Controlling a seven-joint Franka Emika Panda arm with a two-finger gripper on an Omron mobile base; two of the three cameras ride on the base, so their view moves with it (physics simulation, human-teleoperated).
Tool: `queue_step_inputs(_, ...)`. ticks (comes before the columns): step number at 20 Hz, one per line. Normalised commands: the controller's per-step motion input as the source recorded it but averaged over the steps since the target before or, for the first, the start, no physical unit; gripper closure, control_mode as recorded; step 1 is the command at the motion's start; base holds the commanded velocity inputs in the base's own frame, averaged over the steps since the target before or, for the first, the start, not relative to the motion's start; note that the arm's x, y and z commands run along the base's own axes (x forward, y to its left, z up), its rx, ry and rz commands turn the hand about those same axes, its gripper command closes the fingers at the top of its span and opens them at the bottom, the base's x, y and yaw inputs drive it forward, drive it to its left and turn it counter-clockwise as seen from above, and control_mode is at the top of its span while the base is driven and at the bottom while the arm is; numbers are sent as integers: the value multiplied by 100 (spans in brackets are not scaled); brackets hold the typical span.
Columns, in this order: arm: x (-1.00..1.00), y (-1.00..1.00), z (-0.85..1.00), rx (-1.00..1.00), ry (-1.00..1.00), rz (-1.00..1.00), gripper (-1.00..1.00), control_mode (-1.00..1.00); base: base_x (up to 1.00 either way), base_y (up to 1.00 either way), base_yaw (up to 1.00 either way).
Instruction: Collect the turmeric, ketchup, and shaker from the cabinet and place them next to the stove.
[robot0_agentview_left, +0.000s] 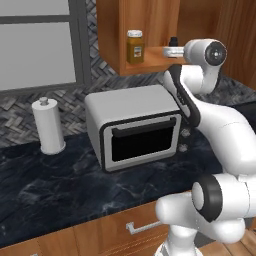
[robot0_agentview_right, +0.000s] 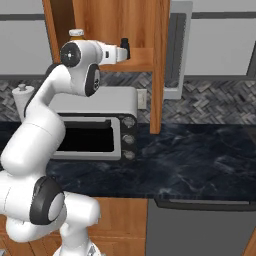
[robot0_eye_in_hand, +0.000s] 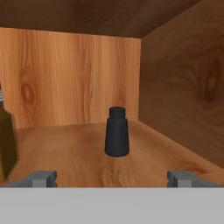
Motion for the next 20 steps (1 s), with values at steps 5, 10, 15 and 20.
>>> queue_step_inputs(5,36,-10,0,3,4,1,-100,-100,0,0,0)
queue_step_inputs(10,43,-1,0,2,3,0,-100,-100,0,0,0)
queue_step_inputs(15,45,-4,0,2,1,0,-100,-100,0,0,0)
queue_step_inputs(20,40,-4,0,1,1,0,-100,-100,0,0,0)
